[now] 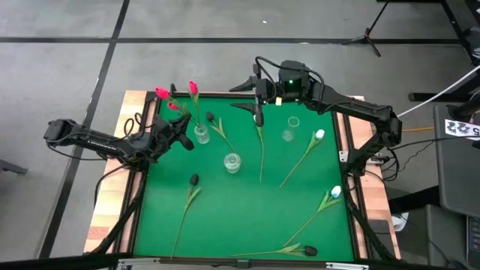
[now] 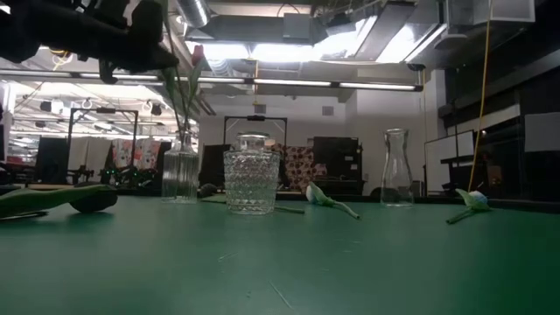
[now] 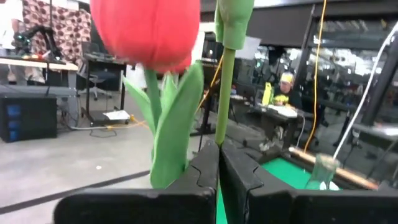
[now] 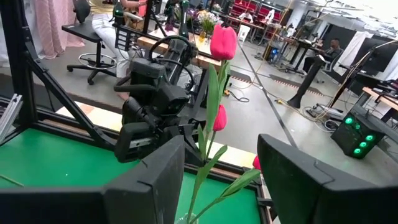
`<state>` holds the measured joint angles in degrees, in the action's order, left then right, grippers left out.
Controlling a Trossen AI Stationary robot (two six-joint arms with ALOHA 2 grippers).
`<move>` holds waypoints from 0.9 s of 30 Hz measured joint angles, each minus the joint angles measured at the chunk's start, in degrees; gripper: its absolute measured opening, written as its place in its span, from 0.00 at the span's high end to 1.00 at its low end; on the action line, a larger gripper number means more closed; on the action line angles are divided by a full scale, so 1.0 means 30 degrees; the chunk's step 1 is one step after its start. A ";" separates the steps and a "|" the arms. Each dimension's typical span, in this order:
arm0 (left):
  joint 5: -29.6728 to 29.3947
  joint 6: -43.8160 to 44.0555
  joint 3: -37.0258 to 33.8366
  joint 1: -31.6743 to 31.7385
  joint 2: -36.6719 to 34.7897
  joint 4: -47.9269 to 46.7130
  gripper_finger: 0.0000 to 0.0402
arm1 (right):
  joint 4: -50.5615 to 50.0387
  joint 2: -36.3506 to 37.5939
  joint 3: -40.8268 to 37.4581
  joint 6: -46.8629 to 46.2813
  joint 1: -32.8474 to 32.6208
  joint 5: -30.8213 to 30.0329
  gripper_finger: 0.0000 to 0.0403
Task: Sort flowers into vase by color
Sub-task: Put the pink tulip into the top left transparent vase
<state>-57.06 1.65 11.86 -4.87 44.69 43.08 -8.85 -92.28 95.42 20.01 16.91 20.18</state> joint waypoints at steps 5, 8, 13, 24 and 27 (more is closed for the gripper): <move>-0.0103 0.0352 0.0029 0.0053 -0.0018 -0.0519 1.00 | -0.0010 -0.0003 0.0000 0.0000 0.0000 0.0000 0.50; -0.0195 0.0105 0.0029 0.0045 -0.0015 -0.0584 1.00 | -0.0017 -0.0003 0.0000 0.0000 0.0000 0.0000 0.50; -0.0309 -0.0922 0.0158 0.0045 -0.0017 0.0150 1.00 | -0.0019 -0.0003 0.0000 0.0000 0.0000 0.0000 0.50; -0.0287 -0.0173 0.0576 0.0045 -0.0022 -0.1713 1.00 | -0.0105 -0.0010 0.0000 0.0000 0.0000 0.0007 0.50; -0.0285 0.0419 0.0569 0.0045 -0.0015 -0.2445 1.00 | -0.0105 -0.0010 0.0000 0.0000 0.0000 0.0007 0.50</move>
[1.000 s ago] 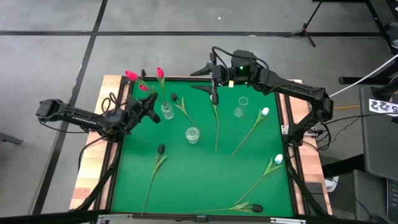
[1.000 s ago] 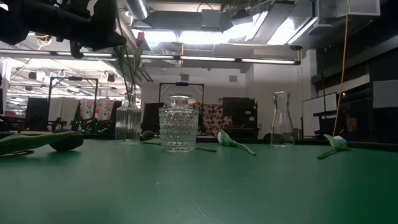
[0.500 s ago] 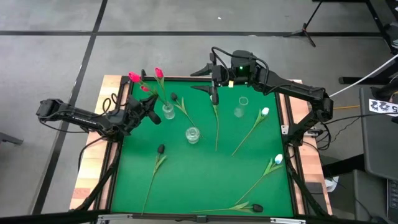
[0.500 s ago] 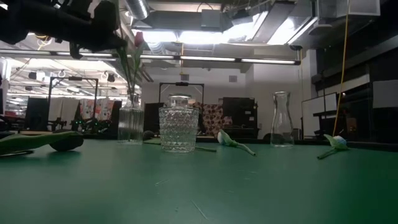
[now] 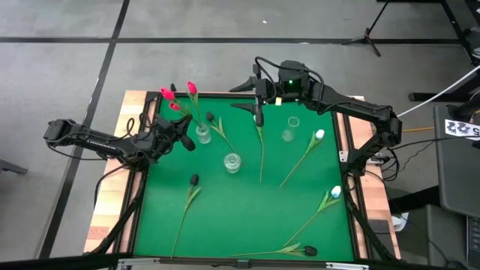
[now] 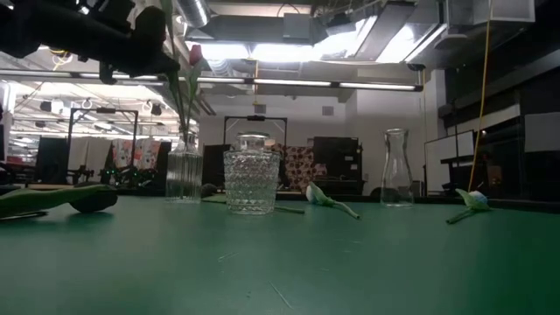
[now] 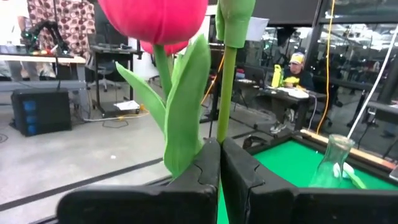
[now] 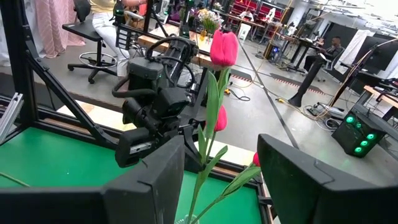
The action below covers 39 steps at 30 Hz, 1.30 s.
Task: Sort flowers into vase by color
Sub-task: Put the pink tulip into the top left transparent vase
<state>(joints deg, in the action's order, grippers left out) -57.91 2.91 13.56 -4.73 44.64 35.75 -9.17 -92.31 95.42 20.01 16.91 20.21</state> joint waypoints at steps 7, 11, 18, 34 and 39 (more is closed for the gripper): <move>0.0001 0.0613 0.0007 0.0000 0.0031 -0.0545 1.00 | 0.0000 0.0000 0.0000 0.0000 0.0000 0.0000 0.50; 0.0047 0.1758 0.0007 0.0000 0.0380 -0.1352 1.00 | 0.0000 0.0000 0.0000 -0.0003 0.0000 0.0000 0.50; 0.0503 0.3026 0.0007 0.0000 0.1812 -0.1247 1.00 | 0.0000 -0.0007 0.0000 -0.0002 0.0000 0.0000 0.50; 0.0906 0.5882 0.0007 0.0000 0.5372 -0.1275 1.00 | 0.0000 -0.0007 0.0001 0.0000 0.0000 0.0001 0.50; 0.0938 0.6392 0.0007 0.0000 0.5967 -0.1282 1.00 | 0.0000 -0.0007 0.0000 0.0000 0.0000 0.0007 0.50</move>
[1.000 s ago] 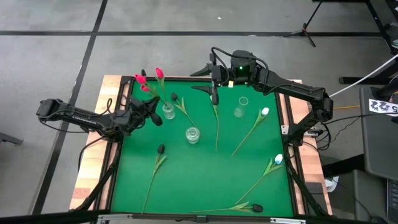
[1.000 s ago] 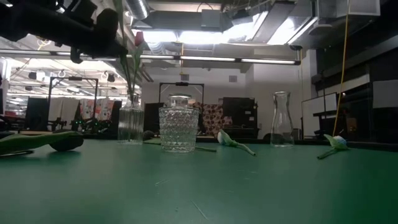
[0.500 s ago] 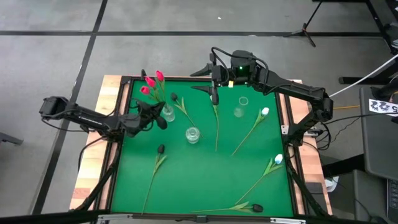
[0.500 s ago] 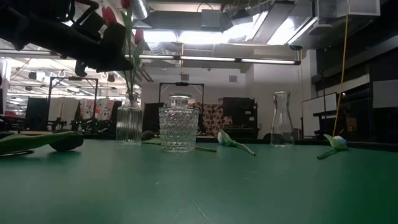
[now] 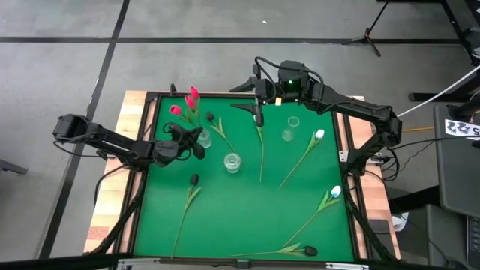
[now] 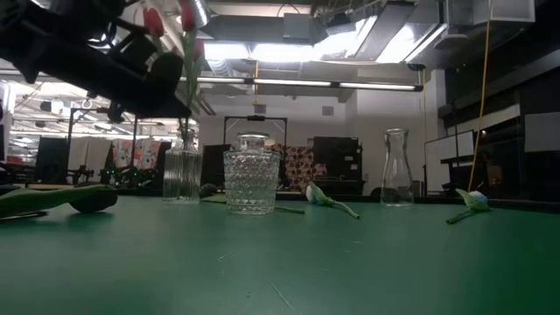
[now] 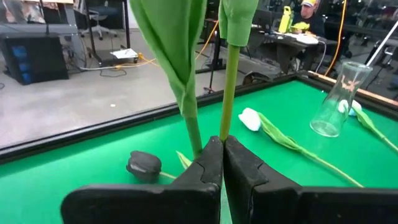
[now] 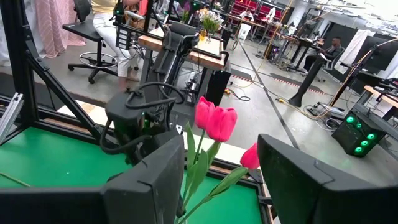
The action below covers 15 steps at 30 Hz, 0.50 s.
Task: Sort flowers into vase by color
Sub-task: Put the pink tulip into the top left transparent vase
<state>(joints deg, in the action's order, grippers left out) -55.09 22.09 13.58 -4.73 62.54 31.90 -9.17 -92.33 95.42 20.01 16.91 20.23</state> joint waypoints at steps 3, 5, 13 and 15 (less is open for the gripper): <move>-0.0032 -0.0143 0.0000 0.0023 0.0110 0.0002 0.97 | 0.0000 0.0000 0.0000 0.0000 0.0000 0.0207 0.50; -0.0071 -0.0898 0.0000 0.0091 0.0131 -0.0004 0.95 | 0.0000 0.0000 0.0003 -0.0003 0.0000 0.0602 0.50; -0.0016 -0.1972 0.0000 0.0087 0.0124 0.0000 0.79 | -0.0726 0.0000 0.0000 0.0007 -0.0007 0.0998 0.50; -0.0006 -0.1967 0.0000 0.0087 0.0124 0.0000 0.73 | -0.0912 0.0000 0.0000 0.0007 -0.0007 0.0998 0.50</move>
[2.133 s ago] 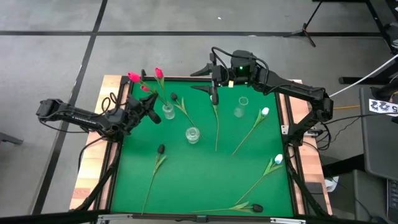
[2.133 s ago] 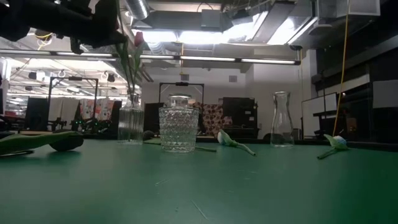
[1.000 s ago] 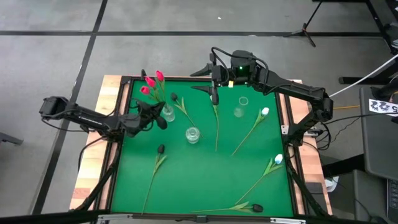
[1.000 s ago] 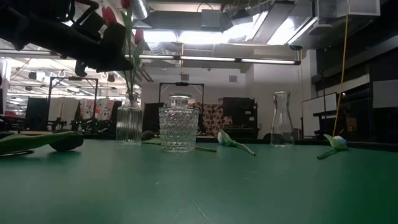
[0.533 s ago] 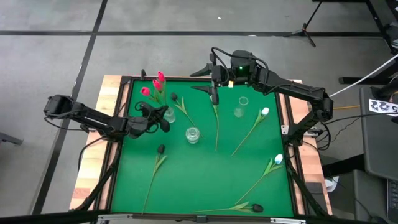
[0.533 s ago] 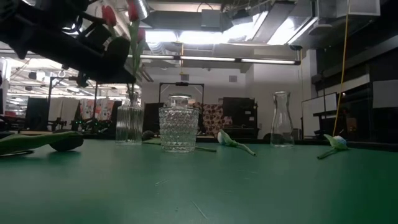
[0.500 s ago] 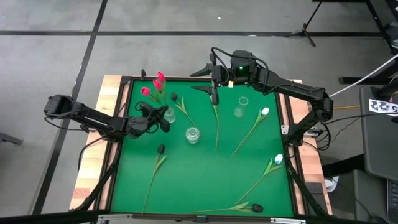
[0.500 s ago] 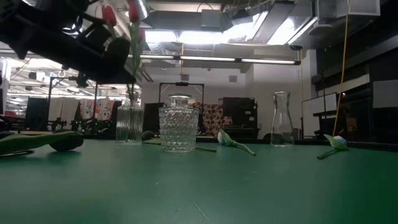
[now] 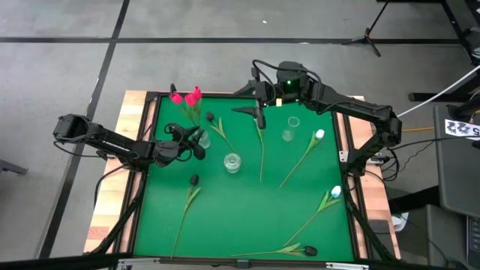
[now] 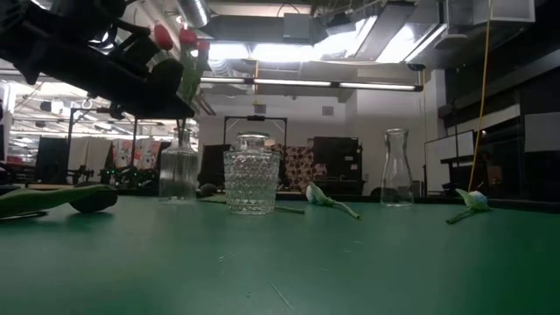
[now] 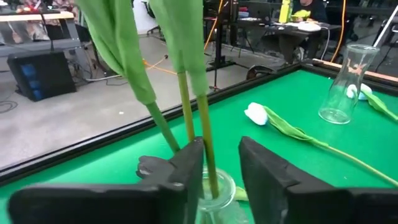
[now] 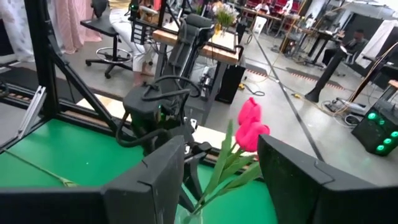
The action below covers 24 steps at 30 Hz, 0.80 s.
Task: Sort flowers into vase by color
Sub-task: Put the pink tulip into the top left transparent vase, then put the top black tulip into the middle transparent vase
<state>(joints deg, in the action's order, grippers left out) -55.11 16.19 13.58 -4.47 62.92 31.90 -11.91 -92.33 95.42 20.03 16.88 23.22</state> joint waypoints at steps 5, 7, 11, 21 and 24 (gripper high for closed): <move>0.0000 -0.0722 0.0000 0.0000 -0.0126 -0.0016 0.59 | -0.0282 0.0000 0.0000 0.0000 0.0000 0.0026 0.50; 0.0004 -0.0947 0.0000 0.0000 -0.0295 -0.0015 0.55 | -0.0280 0.0000 0.0000 0.0041 0.0000 0.0036 0.50; 0.0002 -0.0716 0.0000 0.0000 -0.0977 0.0007 0.48 | -0.0467 0.0000 0.0000 0.0226 0.0000 0.0031 0.50; -0.0006 -0.2379 0.0000 0.0000 -0.4093 0.0010 0.48 | -0.0641 0.0000 0.0000 0.0402 0.0000 -0.0052 0.50; -0.0104 -0.3213 -0.0007 -0.0082 -0.5107 0.0000 0.48 | -0.1568 0.0000 0.0007 0.0582 -0.0005 -0.0950 0.50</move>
<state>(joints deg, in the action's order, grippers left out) -55.43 6.55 13.56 -4.72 47.59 31.90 -16.61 -92.33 95.44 21.78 16.87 20.37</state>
